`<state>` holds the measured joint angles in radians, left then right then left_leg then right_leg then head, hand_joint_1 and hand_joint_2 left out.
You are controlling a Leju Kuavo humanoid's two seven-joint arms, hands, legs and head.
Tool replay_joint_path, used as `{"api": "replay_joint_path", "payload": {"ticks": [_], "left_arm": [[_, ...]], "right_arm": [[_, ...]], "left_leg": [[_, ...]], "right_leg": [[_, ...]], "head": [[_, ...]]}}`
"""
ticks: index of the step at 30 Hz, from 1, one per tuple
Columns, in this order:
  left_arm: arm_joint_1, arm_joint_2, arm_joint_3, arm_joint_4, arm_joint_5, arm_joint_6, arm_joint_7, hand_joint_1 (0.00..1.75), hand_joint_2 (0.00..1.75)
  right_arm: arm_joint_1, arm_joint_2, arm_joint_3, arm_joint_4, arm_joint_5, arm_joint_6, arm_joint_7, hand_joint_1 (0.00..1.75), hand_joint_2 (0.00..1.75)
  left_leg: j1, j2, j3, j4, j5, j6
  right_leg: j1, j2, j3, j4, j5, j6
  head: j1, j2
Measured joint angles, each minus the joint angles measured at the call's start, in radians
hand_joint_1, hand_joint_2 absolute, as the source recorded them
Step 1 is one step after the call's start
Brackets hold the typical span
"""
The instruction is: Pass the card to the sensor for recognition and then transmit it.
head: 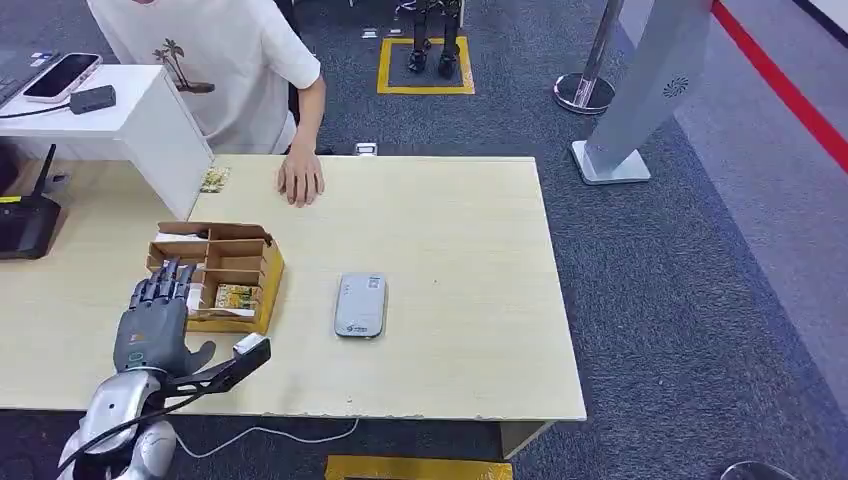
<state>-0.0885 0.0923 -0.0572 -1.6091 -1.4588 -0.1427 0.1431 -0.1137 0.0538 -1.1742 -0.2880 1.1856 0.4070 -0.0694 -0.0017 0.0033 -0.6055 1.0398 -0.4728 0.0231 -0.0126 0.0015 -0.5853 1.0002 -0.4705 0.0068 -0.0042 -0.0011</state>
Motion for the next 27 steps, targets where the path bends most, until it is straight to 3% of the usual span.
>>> {"api": "replay_joint_path", "payload": {"ticks": [27], "left_arm": [[-0.051,-0.006,0.025,0.076,-0.011,-0.002,0.000,0.00,1.75]], "right_arm": [[-0.001,-0.001,0.000,0.000,0.019,0.000,0.005,0.00,1.75]], "left_leg": [[0.000,0.000,0.000,0.000,0.000,0.000]], "right_leg": [[0.000,0.000,0.000,0.000,0.000,0.000]], "head": [[0.000,0.000]]}}
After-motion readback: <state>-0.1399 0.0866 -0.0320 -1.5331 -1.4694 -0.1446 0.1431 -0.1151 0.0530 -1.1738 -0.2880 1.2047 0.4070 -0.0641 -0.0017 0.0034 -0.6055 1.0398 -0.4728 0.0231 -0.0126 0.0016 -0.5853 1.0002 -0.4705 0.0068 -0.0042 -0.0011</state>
